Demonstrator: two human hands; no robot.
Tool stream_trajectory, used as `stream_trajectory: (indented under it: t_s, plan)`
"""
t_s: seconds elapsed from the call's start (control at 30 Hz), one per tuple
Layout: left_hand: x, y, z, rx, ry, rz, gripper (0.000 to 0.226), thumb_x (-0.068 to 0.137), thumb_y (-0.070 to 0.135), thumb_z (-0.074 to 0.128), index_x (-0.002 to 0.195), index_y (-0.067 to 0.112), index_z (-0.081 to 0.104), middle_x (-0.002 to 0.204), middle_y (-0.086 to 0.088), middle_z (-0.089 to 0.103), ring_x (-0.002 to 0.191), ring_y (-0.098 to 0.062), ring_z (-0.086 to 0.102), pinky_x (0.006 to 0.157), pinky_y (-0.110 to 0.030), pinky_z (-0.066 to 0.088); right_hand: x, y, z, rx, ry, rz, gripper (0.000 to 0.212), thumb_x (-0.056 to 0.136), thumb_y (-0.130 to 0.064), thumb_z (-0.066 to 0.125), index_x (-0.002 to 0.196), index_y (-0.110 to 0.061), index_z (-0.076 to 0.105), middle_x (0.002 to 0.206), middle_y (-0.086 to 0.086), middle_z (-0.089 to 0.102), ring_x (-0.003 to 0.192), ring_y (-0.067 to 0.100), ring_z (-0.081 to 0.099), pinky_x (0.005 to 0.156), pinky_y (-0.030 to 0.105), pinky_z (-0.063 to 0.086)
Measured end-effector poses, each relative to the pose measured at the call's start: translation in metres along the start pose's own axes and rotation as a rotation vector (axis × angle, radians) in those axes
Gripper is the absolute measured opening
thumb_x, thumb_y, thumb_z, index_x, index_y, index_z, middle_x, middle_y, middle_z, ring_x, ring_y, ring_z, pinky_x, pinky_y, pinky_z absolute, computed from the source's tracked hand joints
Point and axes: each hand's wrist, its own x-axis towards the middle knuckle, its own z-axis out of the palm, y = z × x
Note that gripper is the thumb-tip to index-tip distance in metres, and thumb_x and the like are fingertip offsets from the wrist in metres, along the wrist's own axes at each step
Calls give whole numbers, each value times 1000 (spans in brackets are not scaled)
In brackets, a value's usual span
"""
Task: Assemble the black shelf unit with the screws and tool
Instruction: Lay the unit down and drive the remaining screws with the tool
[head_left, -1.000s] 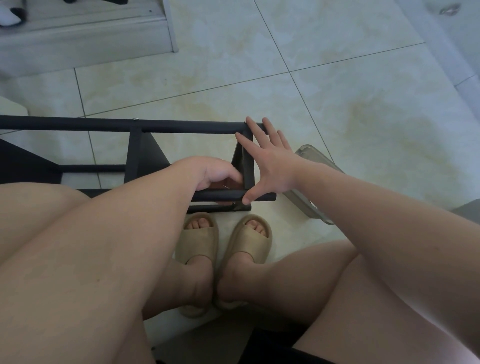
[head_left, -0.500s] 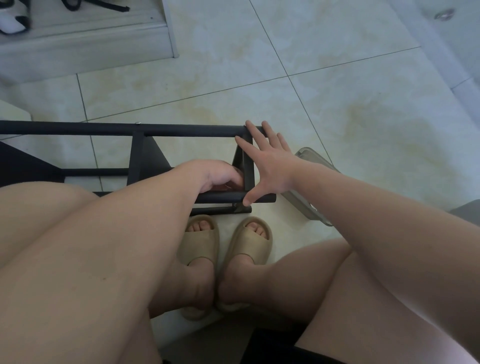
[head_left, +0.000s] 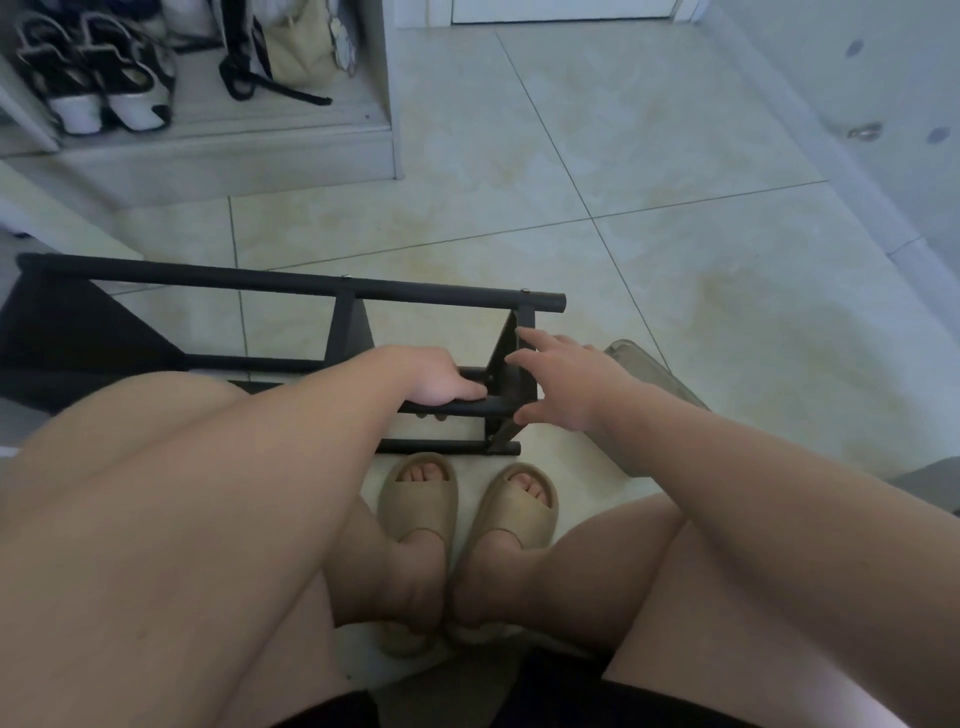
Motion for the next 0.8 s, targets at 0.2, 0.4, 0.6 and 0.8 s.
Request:
stream_trajectory:
  t_s: [0.2, 0.4, 0.6, 0.8]
  plan:
    - [-12, -19, 3, 94, -55, 44, 39, 90, 57, 63, 97, 19, 57, 87, 4, 67, 82, -16, 62, 71, -32, 44, -8, -17, 2, -77, 27, 10, 43, 92, -35, 69, 129, -20, 54, 141, 6, 34, 117, 30, 49, 82, 44, 53]
    - [9, -22, -6, -21, 193, 86, 49, 94, 61, 54, 121, 20, 60, 92, 6, 58, 90, -20, 56, 77, -34, 42, 24, 3, -4, -41, 162, 77, 34, 96, -24, 61, 129, -21, 56, 152, 0, 33, 117, 28, 53, 76, 37, 44]
    - [44, -26, -33, 21, 399, 16, 37, 94, 67, 45, 94, 30, 53, 83, 7, 59, 76, -14, 55, 59, -32, 38, 75, 20, -14, 100, 358, 139, 32, 97, -9, 54, 128, -18, 55, 141, -2, 47, 102, 31, 59, 74, 36, 44]
    - [65, -25, -63, -12, 418, 2, 38, 95, 63, 47, 79, 30, 47, 80, 6, 56, 76, -18, 55, 61, -33, 37, 110, 27, -27, 141, 421, 154, 38, 93, 0, 51, 128, -15, 56, 140, 0, 50, 105, 31, 56, 82, 41, 49]
